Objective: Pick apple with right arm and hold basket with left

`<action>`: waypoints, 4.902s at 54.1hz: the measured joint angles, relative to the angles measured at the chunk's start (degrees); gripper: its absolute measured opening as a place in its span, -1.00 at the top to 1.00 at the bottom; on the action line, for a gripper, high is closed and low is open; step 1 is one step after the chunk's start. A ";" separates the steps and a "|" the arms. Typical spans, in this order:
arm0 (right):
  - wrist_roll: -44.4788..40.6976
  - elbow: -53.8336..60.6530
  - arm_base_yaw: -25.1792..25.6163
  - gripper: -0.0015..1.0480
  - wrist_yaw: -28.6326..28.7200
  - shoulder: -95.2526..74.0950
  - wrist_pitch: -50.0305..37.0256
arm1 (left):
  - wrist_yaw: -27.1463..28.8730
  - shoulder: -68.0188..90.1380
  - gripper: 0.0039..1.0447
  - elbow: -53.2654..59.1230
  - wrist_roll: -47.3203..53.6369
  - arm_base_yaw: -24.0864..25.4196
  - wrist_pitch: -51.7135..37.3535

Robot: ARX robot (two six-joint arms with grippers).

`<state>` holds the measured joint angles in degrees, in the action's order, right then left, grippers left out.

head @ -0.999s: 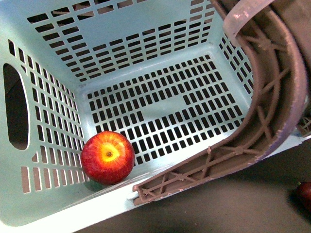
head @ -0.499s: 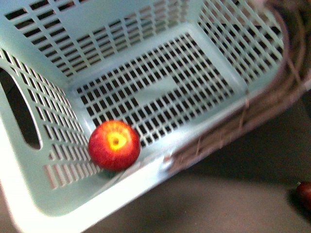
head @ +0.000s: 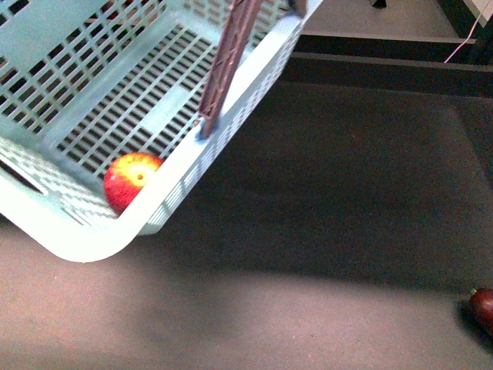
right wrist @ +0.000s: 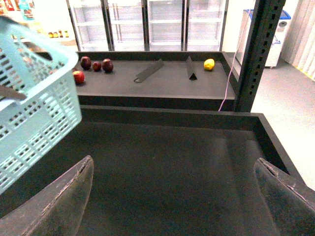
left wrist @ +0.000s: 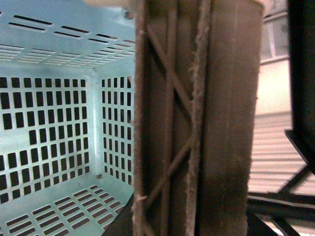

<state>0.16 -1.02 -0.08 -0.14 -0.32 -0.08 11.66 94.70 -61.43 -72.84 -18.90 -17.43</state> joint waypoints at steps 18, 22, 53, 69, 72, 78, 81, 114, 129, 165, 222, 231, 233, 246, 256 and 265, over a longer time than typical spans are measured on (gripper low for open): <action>0.00 0.00 0.00 -0.83 0.04 0.00 0.00 | 2.03 7.74 0.73 -3.58 -7.17 6.60 3.06; 0.00 0.00 0.00 -0.83 0.00 0.00 0.00 | 2.86 8.17 0.73 -3.91 -8.20 7.50 3.69; 0.00 0.00 0.00 -0.83 0.02 0.00 0.00 | 6.14 9.79 0.73 3.67 -13.44 14.95 8.24; 0.00 0.00 0.00 -0.83 0.02 0.00 0.00 | 4.46 12.72 0.69 4.57 -14.64 15.76 7.78; 0.00 0.00 0.00 -0.83 0.02 0.00 0.00 | 4.44 12.74 0.52 4.57 -15.06 15.74 7.78; 0.00 0.00 0.00 -0.83 0.02 0.00 0.00 | 4.33 12.74 0.21 4.46 -15.17 15.76 7.93; 0.00 0.00 0.00 -0.83 0.02 0.00 0.00 | 4.15 12.70 0.04 4.22 -15.32 15.80 9.18; 0.00 0.00 0.00 -0.83 0.02 0.00 0.00 | 7.98 -9.27 -0.87 8.85 -15.41 10.34 21.03; 0.00 0.00 0.00 -0.83 0.00 0.04 0.00 | -5.03 -15.63 -0.06 33.62 48.74 11.74 -31.65; 0.00 0.00 0.00 -0.83 0.02 0.04 0.00 | -11.67 -46.29 0.94 59.23 72.11 18.69 -28.48; 0.00 0.00 0.00 -0.83 0.02 0.04 0.00 | -11.67 -79.52 0.94 60.57 72.19 18.71 2.23; 0.00 0.00 0.00 -0.83 0.00 0.04 0.00 | -11.67 -82.09 0.94 60.57 72.19 18.71 4.74; 0.00 0.00 0.00 -0.83 0.02 0.04 0.00 | -11.67 -82.53 0.94 60.57 72.19 18.71 5.20; 0.00 0.00 0.00 -0.83 0.00 0.04 0.00 | -11.67 -91.32 0.94 60.57 72.22 18.71 15.93; 0.00 0.00 0.00 -0.83 0.02 0.04 0.00 | -11.65 -94.31 0.94 60.57 72.22 18.71 17.27; 0.00 0.00 0.00 -0.83 0.00 0.04 0.00 | -11.65 -94.33 0.94 60.57 72.22 18.71 17.33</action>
<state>0.16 -1.02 -0.08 -0.14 -0.27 -0.08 0.01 0.36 -0.86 -0.62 -0.19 -0.10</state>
